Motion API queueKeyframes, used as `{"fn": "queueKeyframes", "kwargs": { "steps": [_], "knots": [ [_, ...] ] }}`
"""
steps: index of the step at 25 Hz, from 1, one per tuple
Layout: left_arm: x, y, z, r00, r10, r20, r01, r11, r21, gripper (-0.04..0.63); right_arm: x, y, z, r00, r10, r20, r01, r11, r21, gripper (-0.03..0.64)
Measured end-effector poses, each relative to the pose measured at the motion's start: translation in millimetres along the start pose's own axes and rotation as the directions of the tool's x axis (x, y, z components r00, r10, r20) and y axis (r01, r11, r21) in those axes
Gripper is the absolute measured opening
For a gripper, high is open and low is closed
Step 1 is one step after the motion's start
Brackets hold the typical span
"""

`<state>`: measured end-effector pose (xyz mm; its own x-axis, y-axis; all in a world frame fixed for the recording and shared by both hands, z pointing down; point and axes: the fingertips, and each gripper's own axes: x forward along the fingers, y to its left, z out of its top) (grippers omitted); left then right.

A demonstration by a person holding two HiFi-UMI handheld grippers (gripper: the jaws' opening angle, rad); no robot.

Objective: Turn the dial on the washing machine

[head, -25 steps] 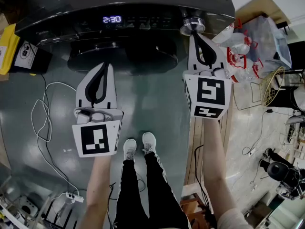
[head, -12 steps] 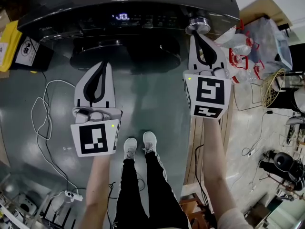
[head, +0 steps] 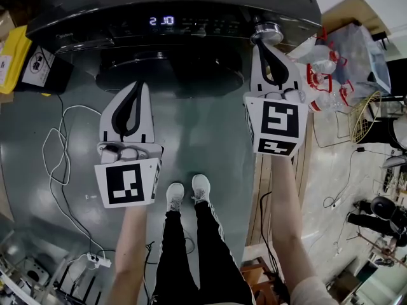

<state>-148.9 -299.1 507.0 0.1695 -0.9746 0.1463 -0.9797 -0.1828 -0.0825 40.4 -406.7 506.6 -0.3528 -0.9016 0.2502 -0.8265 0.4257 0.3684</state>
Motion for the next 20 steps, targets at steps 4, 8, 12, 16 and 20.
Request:
{"fn": "queueKeyframes", "kwargs": {
  "steps": [4, 8, 12, 16, 20],
  "knots": [
    [-2, 3, 8, 1.0, 0.005, 0.017, -0.005, 1.0, 0.004, -0.002, -5, -5, 6, 1.0, -0.021, 0.015, 0.021, 0.999, 0.027, 0.002],
    [-6, 3, 32, 0.999, 0.003, 0.047, -0.003, 1.0, -0.001, -0.002, -22, -11, 26, 0.999, -0.036, 0.038, 0.035, 0.999, 0.04, 0.002],
    [-19, 1, 87, 0.995, -0.005, 0.102, 0.005, 1.0, -0.002, -0.002, -60, -17, 62, 0.998, -0.043, 0.054, 0.04, 0.997, 0.066, 0.002],
    [-45, -8, 148, 0.992, -0.025, 0.12, 0.027, 0.999, -0.016, -0.002, -111, -30, 113, 0.995, -0.081, 0.064, 0.074, 0.992, 0.105, 0.002],
    [-82, -17, 199, 0.993, -0.036, 0.111, 0.04, 0.999, -0.03, -0.002, -170, -39, 171, 0.992, -0.101, 0.082, 0.087, 0.984, 0.158, 0.002]
  ]
}}
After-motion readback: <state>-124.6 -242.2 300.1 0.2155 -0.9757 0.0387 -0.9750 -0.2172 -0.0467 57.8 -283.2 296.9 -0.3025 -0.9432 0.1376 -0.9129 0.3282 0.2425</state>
